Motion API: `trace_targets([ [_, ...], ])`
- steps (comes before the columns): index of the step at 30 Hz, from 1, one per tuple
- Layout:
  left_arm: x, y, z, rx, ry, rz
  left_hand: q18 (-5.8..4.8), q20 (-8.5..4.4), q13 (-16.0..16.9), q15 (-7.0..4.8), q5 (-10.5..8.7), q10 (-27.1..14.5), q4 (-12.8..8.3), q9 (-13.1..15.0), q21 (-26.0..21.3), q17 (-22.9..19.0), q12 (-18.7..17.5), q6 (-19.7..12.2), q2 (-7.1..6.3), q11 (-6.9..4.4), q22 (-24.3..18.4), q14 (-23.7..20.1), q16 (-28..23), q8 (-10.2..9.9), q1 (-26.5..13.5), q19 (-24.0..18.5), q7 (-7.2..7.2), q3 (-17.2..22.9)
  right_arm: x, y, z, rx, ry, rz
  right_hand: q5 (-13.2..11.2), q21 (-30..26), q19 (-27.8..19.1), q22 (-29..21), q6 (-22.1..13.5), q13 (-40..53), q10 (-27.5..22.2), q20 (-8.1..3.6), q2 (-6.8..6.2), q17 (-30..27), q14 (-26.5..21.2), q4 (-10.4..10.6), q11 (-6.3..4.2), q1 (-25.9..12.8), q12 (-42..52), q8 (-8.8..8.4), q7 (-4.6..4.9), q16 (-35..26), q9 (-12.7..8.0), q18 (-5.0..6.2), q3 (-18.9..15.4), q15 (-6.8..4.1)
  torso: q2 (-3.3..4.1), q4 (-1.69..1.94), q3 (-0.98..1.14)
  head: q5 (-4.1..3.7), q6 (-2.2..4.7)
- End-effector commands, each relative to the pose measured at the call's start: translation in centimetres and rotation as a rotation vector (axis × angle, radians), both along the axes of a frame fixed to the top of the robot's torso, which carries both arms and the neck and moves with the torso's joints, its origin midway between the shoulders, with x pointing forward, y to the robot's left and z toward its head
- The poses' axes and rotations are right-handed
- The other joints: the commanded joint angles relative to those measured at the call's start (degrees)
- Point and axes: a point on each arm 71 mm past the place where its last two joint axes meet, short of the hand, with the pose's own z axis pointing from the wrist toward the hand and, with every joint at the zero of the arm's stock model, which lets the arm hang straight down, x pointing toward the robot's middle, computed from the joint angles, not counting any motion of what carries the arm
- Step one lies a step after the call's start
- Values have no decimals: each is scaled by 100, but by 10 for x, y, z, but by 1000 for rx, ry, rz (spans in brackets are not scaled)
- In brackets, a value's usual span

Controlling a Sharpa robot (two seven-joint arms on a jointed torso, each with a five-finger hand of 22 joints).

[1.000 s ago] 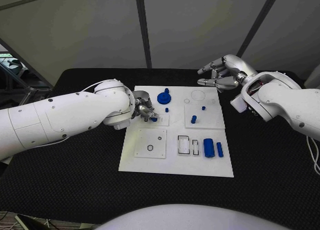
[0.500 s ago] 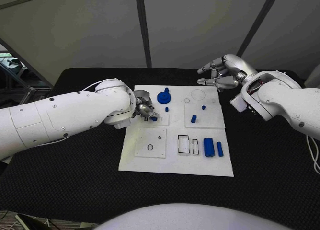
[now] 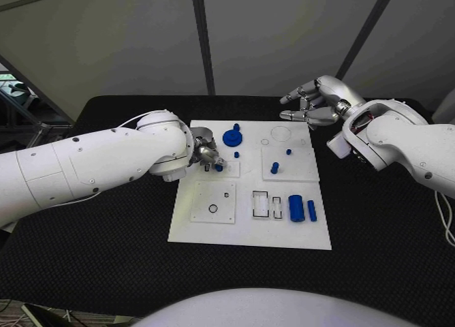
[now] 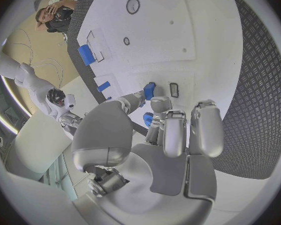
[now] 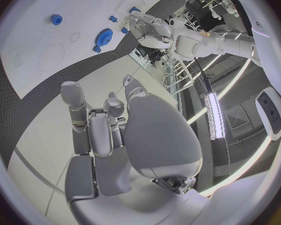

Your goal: Assemble the parts on the task board

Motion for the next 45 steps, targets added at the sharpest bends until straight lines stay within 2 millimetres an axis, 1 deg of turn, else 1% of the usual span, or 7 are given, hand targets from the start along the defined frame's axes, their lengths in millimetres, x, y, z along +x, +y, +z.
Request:
trace_targets([
  [1,0,-1,-2,14,11,-4,-137,-3,38,-56,-20,53,54,-10,62,863,63,53,9,2,54,416,-33,-28,-82,57,-9,-121,0,1,1,-1,-6,12,31,-20,-15,-5,43,-5,-20,-5,24,84,252,-7,-15,-17,-32,17,-1,-15,-10,52,-41,-49,0,1,0,-4,-4],
  [18,2,-2,-2,20,2,4,-183,-33,237,-88,-16,191,311,9,225,871,261,180,47,-36,300,419,-35,32,-318,154,-52,-627,-1,1,1,-3,-3,13,30,-42,-27,-35,42,-14,-28,-5,22,63,247,-2,-15,-26,-39,18,-1,-31,-10,57,-46,-49,0,1,-2,-16,-5],
  [24,2,0,-1,17,-6,16,-188,-37,254,-87,-25,198,538,25,237,874,290,214,20,-35,332,421,-36,65,-541,162,-52,-1038,-1,1,1,-3,-2,12,18,-69,-38,-68,36,-26,-39,-5,17,49,243,13,-13,-54,-47,17,0,-46,-12,61,-62,-48,-1,2,-4,-23,0],
  [27,2,2,-1,15,-12,22,-191,-40,267,-92,-29,202,703,31,248,876,311,211,-3,-41,359,421,-38,71,-660,169,-61,-1376,-1,0,1,-3,-2,12,16,-73,-40,-73,35,-26,-39,-5,16,47,243,15,-13,-57,-47,17,0,-48,-13,62,-64,-47,1,5,-6,-22,0],
  [31,2,5,0,11,-18,29,-195,-47,279,-104,-25,203,847,35,259,878,329,206,26,-45,387,421,-40,76,-657,176,-73,-1703,0,-1,1,-4,-3,10,13,-80,-41,-80,31,-34,-45,-4,15,41,241,20,-12,-67,-52,16,0,-54,-13,63,-70,-47,-2,7,-8,-26,1],
  [35,1,7,2,7,-24,34,-196,-51,287,-103,-22,206,905,37,263,879,339,205,50,-52,399,422,-40,79,-626,178,-73,-1848,0,-2,1,-4,-3,8,11,-88,-44,-90,27,-37,-48,-4,14,36,240,26,-11,-77,-53,14,1,-59,-15,64,-75,-46,-1,7,-9,-23,1],
  [45,8,10,30,-48,-71,45,-181,-49,189,-98,-14,134,970,36,202,875,273,160,82,-43,336,420,-48,68,-492,148,-62,-2094,2,-5,0,-6,-5,-2,10,-102,-48,-106,20,-31,-45,-3,13,24,237,38,-10,-95,-47,12,2,-70,-16,66,-85,-45,1,3,-9,-22,24],
])
